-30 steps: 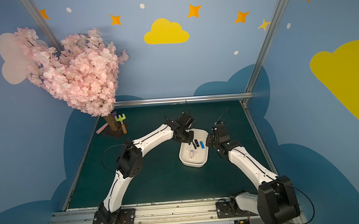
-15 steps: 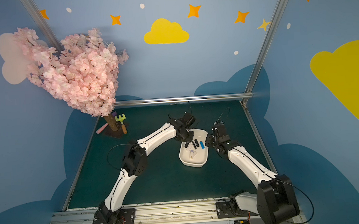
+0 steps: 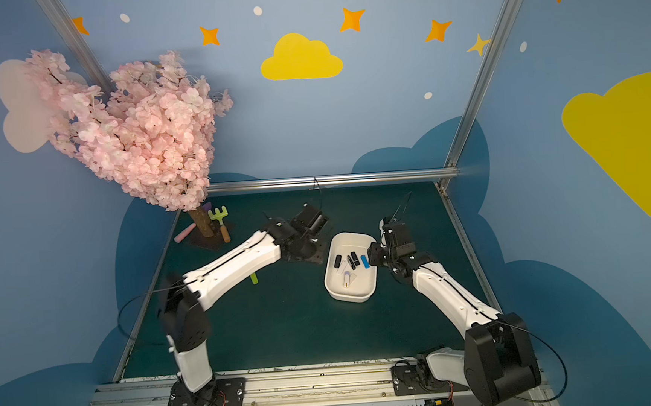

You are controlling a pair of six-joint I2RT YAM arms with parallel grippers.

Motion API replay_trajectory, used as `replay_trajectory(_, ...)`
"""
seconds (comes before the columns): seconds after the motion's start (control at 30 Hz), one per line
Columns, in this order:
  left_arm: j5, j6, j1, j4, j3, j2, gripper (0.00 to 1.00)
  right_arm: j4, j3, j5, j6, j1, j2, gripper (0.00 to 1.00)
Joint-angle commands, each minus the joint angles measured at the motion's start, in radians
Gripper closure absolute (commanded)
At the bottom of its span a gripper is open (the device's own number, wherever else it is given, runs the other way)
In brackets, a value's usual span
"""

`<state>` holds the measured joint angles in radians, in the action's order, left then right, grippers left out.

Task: Put the usb flash drive into the storage box
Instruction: Pick up the USB flash from the center of the board.

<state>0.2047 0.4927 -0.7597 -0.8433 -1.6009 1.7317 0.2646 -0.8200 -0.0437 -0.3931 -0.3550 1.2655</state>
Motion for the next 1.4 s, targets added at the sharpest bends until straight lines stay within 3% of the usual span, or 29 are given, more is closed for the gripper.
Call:
replay_trajectory(0.0, 0.043, 0.066, 0.098, 0.022, 0.262, -0.236, 0.58, -0.025, -0.042, -0.063, 0.043, -0.049, -0.029, 0.57)
replay_trajectory(0.07, 0.056, 0.099, 0.172, 0.019, 0.432, -0.411, 0.56, -0.019, -0.070, -0.063, 0.046, -0.100, -0.024, 0.57)
replay_trajectory(0.17, 0.047, 0.090, 0.292, -0.029, 0.562, -0.636, 0.47, -0.005, -0.139, -0.080, 0.038, -0.182, 0.041, 0.57)
replay_trajectory(0.2, 0.071, 0.112, 0.306, -0.070, 0.569, -0.684, 0.44, 0.009, -0.174, -0.102, 0.038, -0.203, 0.081, 0.57)
replay_trajectory(0.27, -0.010, 0.077, 0.336, -0.109, 0.567, -0.773, 0.43, 0.088, -0.284, -0.129, 0.033, -0.274, 0.195, 0.57)
replay_trajectory(0.37, 0.027, 0.060, 0.361, -0.209, 0.547, -0.875, 0.42, 0.147, -0.417, -0.102, 0.035, -0.379, 0.351, 0.57)
replay_trajectory(0.53, 0.092, 0.032, 0.390, -0.208, 0.621, -1.039, 0.39, 0.249, -0.683, -0.028, 0.040, -0.524, 0.616, 0.57)
replay_trajectory(0.97, 0.070, 0.026, 0.444, -0.158, 0.662, -1.104, 0.38, 0.463, -1.383, 0.039, 0.040, -0.666, 1.192, 0.58)
replay_trajectory(1.37, 0.080, 0.028, 0.444, -0.157, 0.666, -1.127, 0.38, 0.269, -1.383, 0.099, 0.140, -0.712, 1.266, 0.56)
